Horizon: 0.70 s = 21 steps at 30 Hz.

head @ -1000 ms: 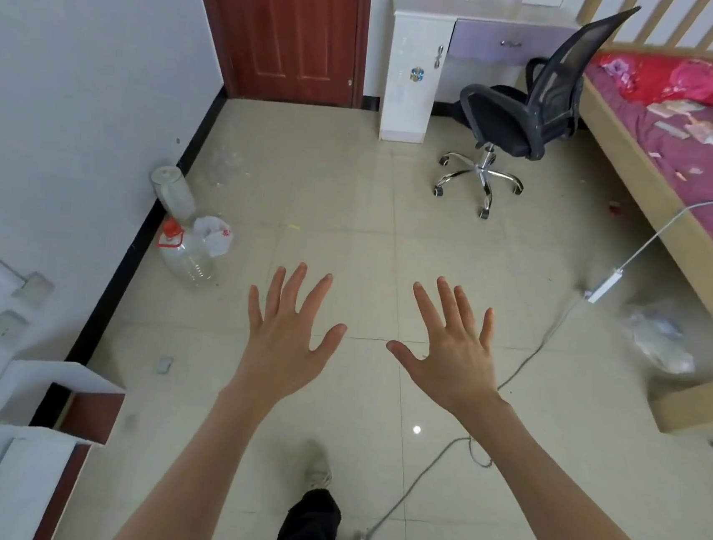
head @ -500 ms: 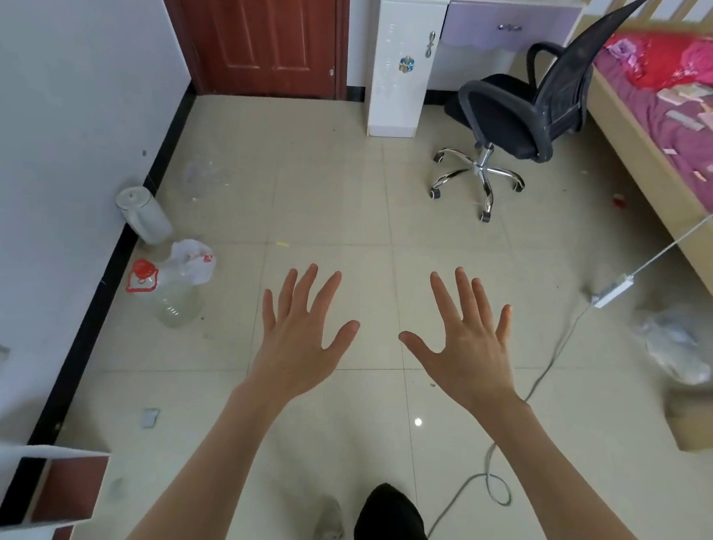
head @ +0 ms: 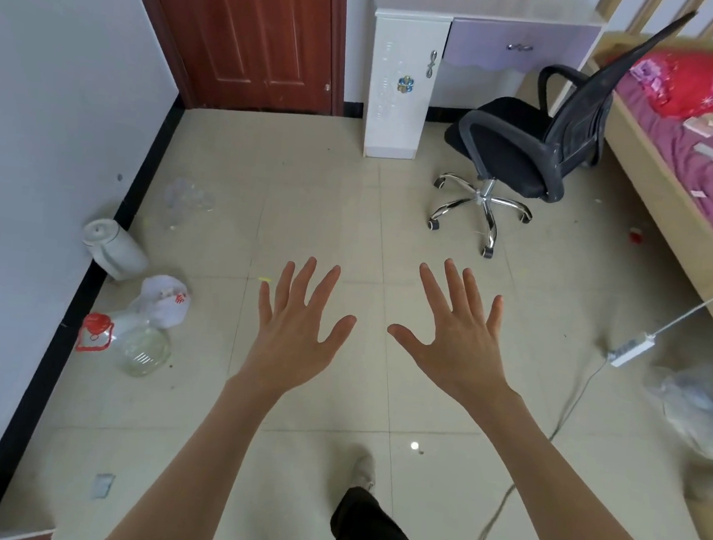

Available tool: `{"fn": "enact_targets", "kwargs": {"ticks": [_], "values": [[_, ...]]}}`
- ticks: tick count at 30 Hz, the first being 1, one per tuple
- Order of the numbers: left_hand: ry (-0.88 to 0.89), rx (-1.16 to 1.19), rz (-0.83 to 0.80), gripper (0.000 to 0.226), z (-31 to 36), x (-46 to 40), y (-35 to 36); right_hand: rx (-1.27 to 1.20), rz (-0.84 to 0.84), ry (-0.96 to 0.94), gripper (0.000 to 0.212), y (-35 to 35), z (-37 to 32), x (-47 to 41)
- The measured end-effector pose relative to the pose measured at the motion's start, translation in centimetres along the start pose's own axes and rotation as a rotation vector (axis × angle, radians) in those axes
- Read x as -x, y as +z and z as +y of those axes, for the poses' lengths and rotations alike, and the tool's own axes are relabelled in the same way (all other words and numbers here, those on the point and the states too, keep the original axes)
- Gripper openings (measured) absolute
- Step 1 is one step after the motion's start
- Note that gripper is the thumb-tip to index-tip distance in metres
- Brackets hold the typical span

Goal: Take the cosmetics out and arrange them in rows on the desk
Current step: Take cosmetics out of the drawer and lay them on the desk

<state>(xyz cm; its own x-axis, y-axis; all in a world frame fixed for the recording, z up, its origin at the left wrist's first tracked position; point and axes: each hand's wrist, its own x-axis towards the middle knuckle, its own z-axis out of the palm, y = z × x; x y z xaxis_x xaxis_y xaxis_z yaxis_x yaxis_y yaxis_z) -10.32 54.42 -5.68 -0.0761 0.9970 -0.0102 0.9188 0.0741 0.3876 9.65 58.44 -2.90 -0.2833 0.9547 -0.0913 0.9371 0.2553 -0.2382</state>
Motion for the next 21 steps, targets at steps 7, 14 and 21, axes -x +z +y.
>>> {"fn": "enact_targets", "kwargs": {"ticks": [7,14,21], "values": [[0.014,-0.048,0.019,0.08,1.0,-10.5,-0.2,0.054,-0.022,-0.023,0.082,-2.0,3.4,-9.9],[-0.039,-0.024,-0.018,0.082,-0.4,-19.6,0.5,0.068,-0.028,-0.05,0.082,-2.1,3.9,-20.3],[-0.027,-0.017,-0.027,0.084,-3.8,-32.8,-0.9,0.076,-0.005,-0.039,0.082,-2.4,2.2,-33.7]]}}
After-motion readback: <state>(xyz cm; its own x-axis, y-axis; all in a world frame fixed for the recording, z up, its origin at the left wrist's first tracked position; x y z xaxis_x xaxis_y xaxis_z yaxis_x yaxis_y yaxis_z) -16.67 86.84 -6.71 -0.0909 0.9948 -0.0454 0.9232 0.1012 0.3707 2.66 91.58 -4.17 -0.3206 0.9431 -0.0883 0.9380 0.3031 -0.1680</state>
